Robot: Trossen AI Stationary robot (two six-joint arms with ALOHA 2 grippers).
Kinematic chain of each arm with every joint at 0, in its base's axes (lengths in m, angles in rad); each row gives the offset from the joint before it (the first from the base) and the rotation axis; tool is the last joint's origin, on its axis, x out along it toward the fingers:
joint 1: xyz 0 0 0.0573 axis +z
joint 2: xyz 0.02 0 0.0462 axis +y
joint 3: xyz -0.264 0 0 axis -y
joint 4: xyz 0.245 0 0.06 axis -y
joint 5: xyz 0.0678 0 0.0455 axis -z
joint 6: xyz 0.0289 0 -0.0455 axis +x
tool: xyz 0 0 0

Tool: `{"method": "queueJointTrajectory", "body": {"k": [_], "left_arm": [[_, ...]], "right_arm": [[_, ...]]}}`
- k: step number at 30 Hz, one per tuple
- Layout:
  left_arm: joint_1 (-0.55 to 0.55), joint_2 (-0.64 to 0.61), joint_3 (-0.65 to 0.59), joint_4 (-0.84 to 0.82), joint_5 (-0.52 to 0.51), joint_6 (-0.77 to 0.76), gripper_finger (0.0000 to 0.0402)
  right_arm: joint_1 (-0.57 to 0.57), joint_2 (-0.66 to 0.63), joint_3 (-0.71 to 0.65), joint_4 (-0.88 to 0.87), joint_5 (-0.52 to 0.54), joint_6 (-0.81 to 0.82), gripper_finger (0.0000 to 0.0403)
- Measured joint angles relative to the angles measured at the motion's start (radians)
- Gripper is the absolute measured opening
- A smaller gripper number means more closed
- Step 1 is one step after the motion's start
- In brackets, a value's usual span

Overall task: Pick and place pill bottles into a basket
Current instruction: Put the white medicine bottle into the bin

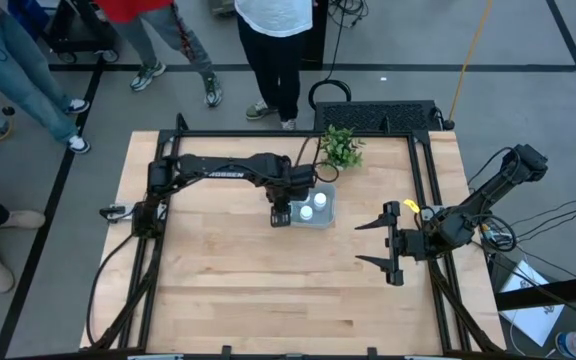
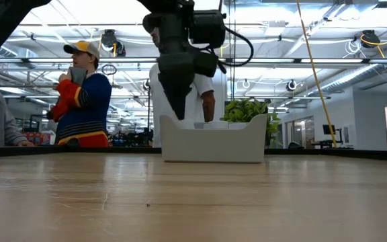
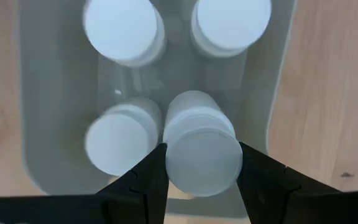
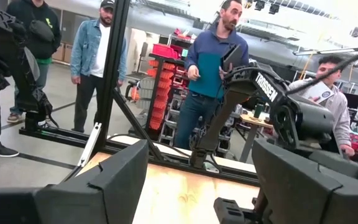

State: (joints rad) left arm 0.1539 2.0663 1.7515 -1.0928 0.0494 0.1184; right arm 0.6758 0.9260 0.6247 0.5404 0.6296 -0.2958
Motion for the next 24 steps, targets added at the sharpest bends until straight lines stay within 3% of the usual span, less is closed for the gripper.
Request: {"method": "queueJointTrajectory", "body": {"k": [24], "left_arm": [[0.003, 0.01, -0.001, 0.032, 0.002, 0.017, 0.0165]], "right_arm": [[0.0, 0.0, 0.0, 0.0, -0.002, 0.008, 0.0283]]}}
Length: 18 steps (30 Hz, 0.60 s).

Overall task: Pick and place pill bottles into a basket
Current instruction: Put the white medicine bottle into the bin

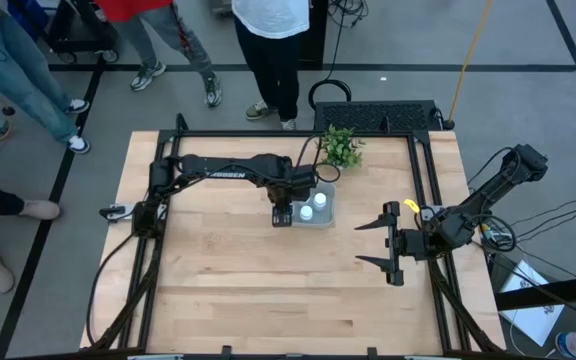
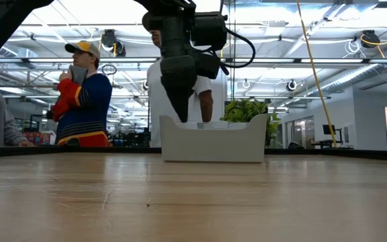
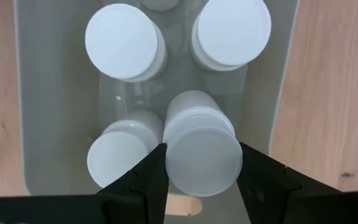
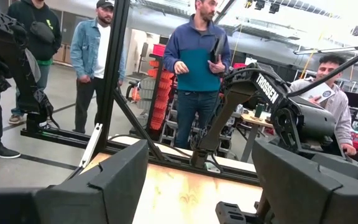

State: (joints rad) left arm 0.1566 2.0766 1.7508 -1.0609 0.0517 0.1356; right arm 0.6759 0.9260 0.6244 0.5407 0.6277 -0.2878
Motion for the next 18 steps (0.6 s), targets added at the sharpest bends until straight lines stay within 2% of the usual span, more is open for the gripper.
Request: {"method": "queueJointTrajectory", "body": {"k": [12, 18], "left_arm": [[0.002, 0.036, 0.0, 0.009, 0.031, -0.003, 0.0165], [0.001, 0.052, 0.002, 0.0, 0.011, 0.001, 0.0169]], "right_arm": [[0.0, 0.0, 0.0, 0.0, 0.0, 0.0, 0.0283], [0.0, 0.0, 0.0, -0.006, 0.0, 0.007, 0.0283]]}}
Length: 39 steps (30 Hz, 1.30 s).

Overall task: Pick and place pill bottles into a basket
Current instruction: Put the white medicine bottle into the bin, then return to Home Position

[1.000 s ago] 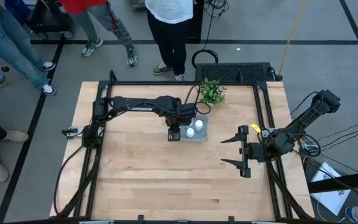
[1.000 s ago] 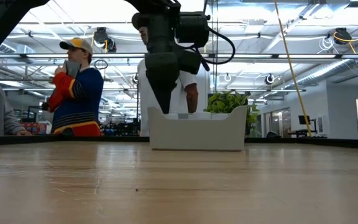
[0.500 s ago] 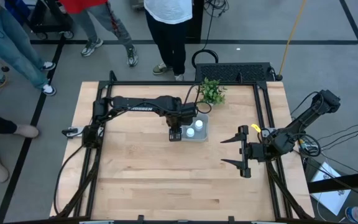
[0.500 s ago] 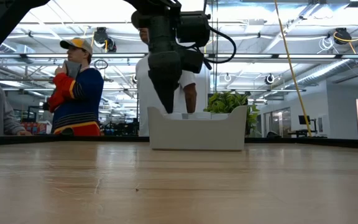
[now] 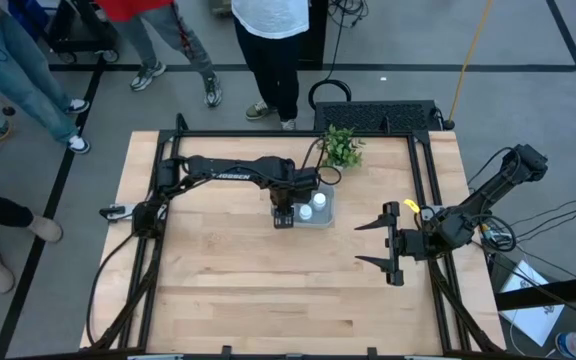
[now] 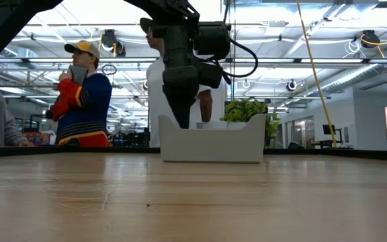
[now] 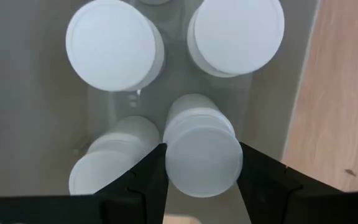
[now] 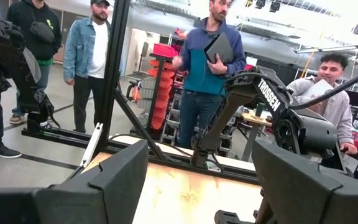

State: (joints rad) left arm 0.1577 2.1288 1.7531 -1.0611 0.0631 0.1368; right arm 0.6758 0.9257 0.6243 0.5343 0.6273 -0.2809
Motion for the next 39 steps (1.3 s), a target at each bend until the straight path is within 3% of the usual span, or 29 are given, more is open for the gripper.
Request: {"method": "queueJointTrajectory", "body": {"k": [12, 21, 26, 39], "left_arm": [[-0.002, 0.002, -0.001, -0.004, 0.005, -0.022, 0.0184], [-0.013, 0.008, -0.007, -0.021, 0.006, -0.036, 0.0224], [-0.024, 0.002, -0.006, -0.028, -0.046, -0.029, 0.0247], [-0.042, -0.003, 0.185, -0.186, -0.065, -0.007, 0.0288]], "right_arm": [[0.0, 0.0, 0.0, -0.006, 0.0, 0.004, 0.0283], [0.0, 0.0, 0.0, -0.008, 0.0, 0.004, 0.0283], [0.0, 0.0, 0.0, -0.008, 0.0, 0.004, 0.0283], [0.0, 0.0, 0.0, -0.009, 0.0, 0.008, 0.0283]]}}
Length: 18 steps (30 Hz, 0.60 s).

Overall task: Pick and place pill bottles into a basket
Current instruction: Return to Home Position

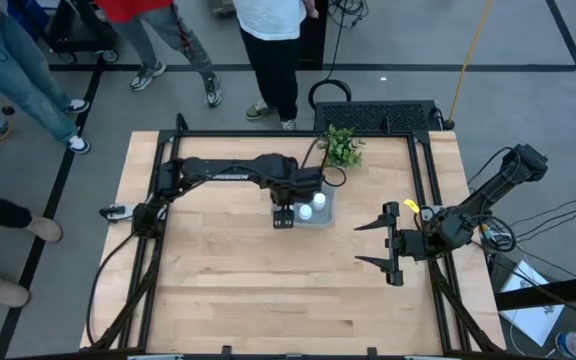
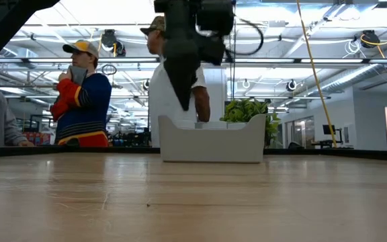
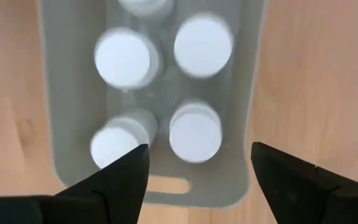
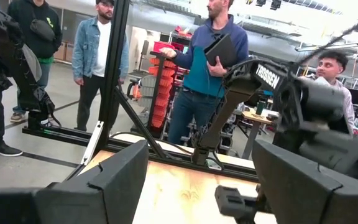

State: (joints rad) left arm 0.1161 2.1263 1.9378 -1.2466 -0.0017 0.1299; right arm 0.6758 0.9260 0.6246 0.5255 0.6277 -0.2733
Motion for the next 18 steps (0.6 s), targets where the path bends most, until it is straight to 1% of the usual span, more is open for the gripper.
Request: {"method": "queueJointTrajectory", "body": {"k": [6, 9, 12, 14, 16, 18], "left_arm": [[-0.015, -0.008, 0.133, -0.059, 0.0, -0.011, 0.0283], [-0.029, -0.051, 0.156, -0.019, 0.011, -0.019, 0.0278], [-0.048, -0.137, 0.147, 0.066, 0.086, -0.015, 0.0276], [-0.066, -0.217, 0.133, 0.112, 0.137, 0.005, 0.0277], [-0.094, -0.293, 0.109, 0.158, 0.155, 0.017, 0.0281], [-0.133, -0.38, 0.056, 0.235, 0.161, 0.043, 0.0283]], "right_arm": [[0.0, 0.0, 0.0, -0.004, 0.002, 0.0, 0.0283], [0.0, 0.0, 0.0, -0.003, 0.003, 0.0, 0.0283], [0.0, 0.0, 0.0, 0.002, 0.003, 0.0, 0.0283], [0.0, 0.0, 0.0, 0.001, 0.003, -0.001, 0.0283], [0.0, 0.0, 0.0, 0.008, 0.003, 0.001, 0.0283], [0.0, 0.0, 0.0, 0.0, 0.003, 0.0, 0.0283]]}}
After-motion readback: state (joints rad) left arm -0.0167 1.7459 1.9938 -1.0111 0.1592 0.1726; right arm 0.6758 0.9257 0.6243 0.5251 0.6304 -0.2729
